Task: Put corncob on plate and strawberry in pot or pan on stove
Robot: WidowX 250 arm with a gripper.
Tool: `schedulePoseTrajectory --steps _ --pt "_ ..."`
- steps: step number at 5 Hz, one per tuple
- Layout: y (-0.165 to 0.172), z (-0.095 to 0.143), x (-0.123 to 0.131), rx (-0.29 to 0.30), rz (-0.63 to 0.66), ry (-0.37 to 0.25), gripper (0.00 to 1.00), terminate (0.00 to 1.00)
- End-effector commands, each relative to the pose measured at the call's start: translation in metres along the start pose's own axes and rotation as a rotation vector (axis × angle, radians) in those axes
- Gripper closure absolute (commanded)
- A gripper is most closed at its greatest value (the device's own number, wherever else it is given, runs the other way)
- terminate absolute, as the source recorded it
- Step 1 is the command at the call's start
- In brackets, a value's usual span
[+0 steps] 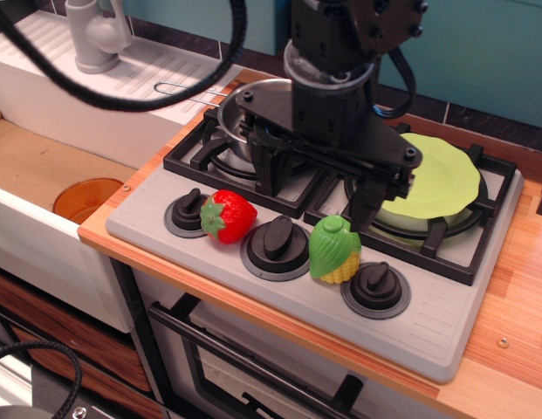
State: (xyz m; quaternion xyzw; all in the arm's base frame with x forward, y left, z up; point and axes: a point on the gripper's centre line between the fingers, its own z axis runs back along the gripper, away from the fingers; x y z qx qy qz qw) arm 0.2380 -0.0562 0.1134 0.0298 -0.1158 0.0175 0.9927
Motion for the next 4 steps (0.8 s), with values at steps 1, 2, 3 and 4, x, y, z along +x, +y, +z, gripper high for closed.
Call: schedulePoseTrajectory --steps 1,2,3,4 --pt "0.0 0.0 0.0 0.0 0.0 0.0 0.0 0.0" --pt "-0.004 -0.017 0.005 -0.02 0.004 -0.035 0.0 0.0" --pt "-0.004 -0.028 0.013 -0.046 -0.005 -0.045 0.0 0.0" --pt "0.003 -0.04 0.022 -0.066 -0.034 -0.059 0.0 0.0"
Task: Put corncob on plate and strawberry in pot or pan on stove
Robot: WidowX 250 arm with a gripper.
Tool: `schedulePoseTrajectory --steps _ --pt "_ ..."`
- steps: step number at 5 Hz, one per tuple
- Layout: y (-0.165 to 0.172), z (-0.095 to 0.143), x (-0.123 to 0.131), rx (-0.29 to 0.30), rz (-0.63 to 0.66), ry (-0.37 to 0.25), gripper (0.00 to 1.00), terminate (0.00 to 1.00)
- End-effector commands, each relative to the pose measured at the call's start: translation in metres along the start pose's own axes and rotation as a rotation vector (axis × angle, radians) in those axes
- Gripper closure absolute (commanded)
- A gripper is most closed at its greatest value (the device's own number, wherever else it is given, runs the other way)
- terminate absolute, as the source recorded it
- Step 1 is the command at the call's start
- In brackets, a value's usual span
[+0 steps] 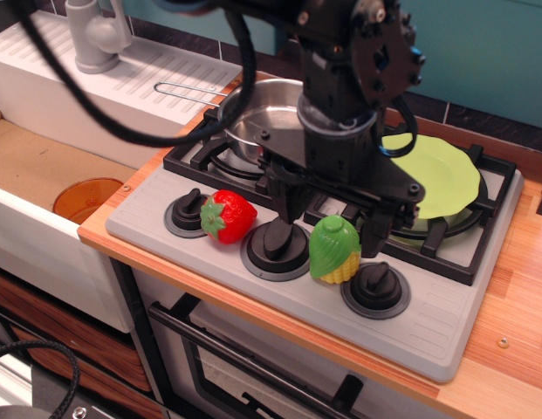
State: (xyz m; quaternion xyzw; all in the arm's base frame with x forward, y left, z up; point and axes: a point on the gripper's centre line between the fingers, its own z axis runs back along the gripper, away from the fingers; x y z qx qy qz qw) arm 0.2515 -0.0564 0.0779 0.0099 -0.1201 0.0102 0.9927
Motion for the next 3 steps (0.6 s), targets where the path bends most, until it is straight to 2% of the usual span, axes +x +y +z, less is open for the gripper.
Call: schedulePoseTrajectory --steps 1,2,3 --pt "0.008 -0.009 0.019 -0.028 -0.031 -0.068 0.0 0.0" --pt "0.008 -0.027 0.015 -0.016 -0.039 -0.11 0.0 0.0" --pt "0.004 -0.036 0.012 -0.021 -0.022 -0.093 0.0 0.0"
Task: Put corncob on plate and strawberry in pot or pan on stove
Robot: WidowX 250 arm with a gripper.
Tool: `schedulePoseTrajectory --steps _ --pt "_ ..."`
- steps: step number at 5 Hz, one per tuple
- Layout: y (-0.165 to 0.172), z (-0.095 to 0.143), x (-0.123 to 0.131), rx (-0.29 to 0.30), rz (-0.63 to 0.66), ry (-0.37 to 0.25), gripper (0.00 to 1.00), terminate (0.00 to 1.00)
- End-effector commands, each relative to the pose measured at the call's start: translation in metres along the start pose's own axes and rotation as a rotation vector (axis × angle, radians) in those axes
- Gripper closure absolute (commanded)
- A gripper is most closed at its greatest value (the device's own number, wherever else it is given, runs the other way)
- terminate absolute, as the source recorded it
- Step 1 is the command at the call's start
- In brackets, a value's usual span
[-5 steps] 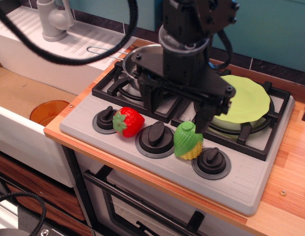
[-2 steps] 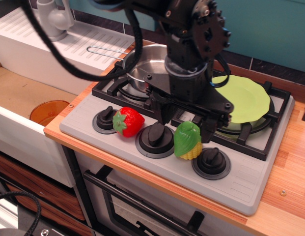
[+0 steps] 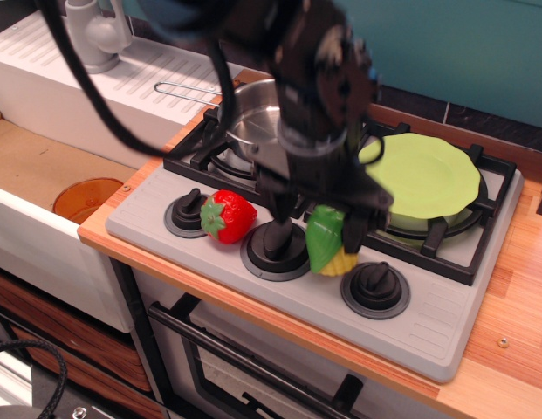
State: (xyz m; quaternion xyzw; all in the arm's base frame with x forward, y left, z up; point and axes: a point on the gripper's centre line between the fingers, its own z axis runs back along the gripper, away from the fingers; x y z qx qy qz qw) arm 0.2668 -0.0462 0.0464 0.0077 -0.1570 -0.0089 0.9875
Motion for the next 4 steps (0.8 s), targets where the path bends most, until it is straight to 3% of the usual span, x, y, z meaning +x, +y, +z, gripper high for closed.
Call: schedulePoseTrajectory --steps 1,2,3,4 --pt "-0.013 -0.002 0.0 -0.007 0.032 0.002 0.0 0.0" --pt "-0.023 -0.005 -0.003 -0.001 0.052 0.005 0.0 0.0" --pt "-0.026 -0.009 -0.003 0.004 0.056 0.0 1.0 0.0" --pt "-0.025 -0.01 0.0 -0.002 0.047 -0.002 1.0 0.0"
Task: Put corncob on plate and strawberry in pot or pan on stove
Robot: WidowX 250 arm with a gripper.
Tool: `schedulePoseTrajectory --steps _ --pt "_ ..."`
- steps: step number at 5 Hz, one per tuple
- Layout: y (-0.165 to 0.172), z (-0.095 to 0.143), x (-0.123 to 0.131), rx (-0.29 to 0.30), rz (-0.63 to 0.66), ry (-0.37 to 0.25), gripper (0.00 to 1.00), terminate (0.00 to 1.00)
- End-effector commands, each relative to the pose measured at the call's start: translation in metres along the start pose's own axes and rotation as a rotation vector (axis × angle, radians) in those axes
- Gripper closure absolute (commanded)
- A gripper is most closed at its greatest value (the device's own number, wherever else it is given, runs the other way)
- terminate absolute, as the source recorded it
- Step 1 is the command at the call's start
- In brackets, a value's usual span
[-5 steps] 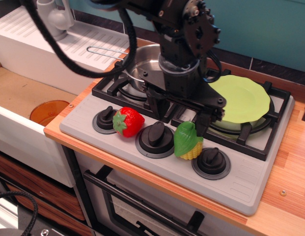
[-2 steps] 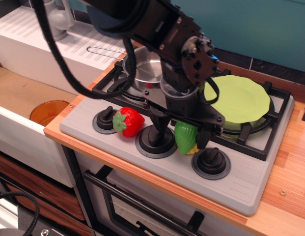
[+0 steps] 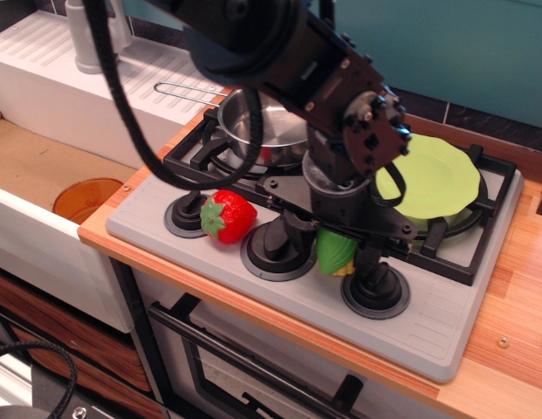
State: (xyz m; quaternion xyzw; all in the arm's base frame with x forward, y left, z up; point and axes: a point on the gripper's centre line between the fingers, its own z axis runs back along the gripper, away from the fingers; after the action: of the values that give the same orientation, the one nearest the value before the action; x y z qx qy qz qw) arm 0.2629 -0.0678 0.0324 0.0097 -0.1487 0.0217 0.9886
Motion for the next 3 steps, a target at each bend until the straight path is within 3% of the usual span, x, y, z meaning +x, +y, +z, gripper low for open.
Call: schedulePoseTrajectory --steps 1,3 --pt "-0.001 0.007 0.01 -0.012 -0.023 -0.007 1.0 0.0" --pt "0.006 0.056 0.015 0.032 -0.019 0.073 1.0 0.0"
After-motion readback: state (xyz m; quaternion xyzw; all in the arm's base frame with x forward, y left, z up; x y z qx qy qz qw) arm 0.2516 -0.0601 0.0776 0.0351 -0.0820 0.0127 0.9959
